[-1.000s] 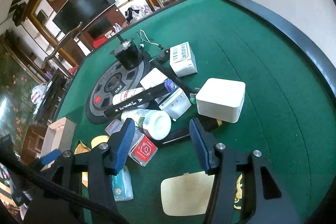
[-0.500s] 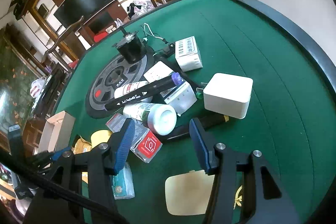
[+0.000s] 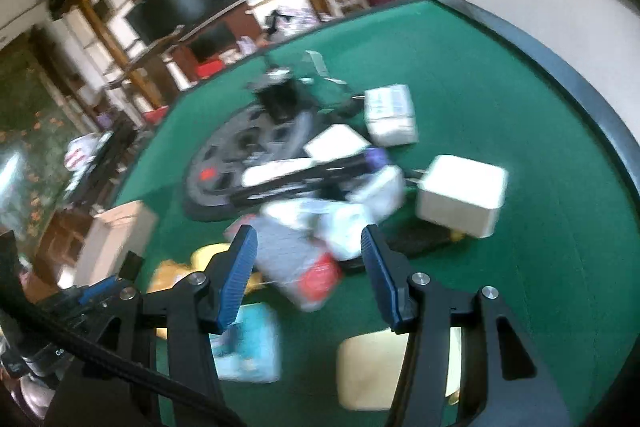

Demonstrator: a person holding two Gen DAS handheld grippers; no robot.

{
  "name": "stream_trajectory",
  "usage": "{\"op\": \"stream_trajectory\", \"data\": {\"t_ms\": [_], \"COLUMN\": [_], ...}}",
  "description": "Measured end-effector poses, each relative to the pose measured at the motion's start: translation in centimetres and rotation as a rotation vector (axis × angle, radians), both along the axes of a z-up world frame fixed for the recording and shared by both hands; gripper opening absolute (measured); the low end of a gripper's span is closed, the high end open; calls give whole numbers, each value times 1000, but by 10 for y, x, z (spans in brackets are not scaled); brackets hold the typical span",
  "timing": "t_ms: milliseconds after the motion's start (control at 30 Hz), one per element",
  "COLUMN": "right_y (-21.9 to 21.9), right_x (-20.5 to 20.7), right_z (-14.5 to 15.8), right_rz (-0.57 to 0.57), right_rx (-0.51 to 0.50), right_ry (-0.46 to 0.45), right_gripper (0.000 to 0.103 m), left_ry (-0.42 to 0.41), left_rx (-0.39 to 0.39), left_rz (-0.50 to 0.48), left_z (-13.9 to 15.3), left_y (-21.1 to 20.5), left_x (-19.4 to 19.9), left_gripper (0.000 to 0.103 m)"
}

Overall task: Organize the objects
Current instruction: 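Grasp the yellow cracker bag with the right tool while the left tool carries the lipstick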

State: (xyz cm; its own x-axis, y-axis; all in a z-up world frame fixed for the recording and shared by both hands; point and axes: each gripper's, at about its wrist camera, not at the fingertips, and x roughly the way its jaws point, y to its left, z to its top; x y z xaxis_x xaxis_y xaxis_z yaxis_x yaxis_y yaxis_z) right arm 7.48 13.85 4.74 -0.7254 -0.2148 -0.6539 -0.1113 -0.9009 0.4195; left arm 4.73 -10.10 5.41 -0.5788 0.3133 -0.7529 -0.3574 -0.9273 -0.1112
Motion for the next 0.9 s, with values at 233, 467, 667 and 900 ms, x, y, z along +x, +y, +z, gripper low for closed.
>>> {"op": "stream_trajectory", "data": {"t_ms": [233,467,667,900], "right_y": [-92,-142,-162,-168], "right_x": [-14,-39,-55,-51], "right_z": [10,-16,-27,-31], "right_rz": [337,260,135,117], "right_rx": [-138,47,267,275], "right_ry": [-88,-272,-331,-300], "right_gripper": [53,53,52,42], "left_ry": [38,37,15,30], "left_rx": [141,228,293,324], "left_rz": [50,107,150,199], "left_z": [17,8,-3,-7], "left_y": [-52,-100,-133,-161], "left_x": [39,53,55,58], "left_gripper": [14,14,14,14]}}
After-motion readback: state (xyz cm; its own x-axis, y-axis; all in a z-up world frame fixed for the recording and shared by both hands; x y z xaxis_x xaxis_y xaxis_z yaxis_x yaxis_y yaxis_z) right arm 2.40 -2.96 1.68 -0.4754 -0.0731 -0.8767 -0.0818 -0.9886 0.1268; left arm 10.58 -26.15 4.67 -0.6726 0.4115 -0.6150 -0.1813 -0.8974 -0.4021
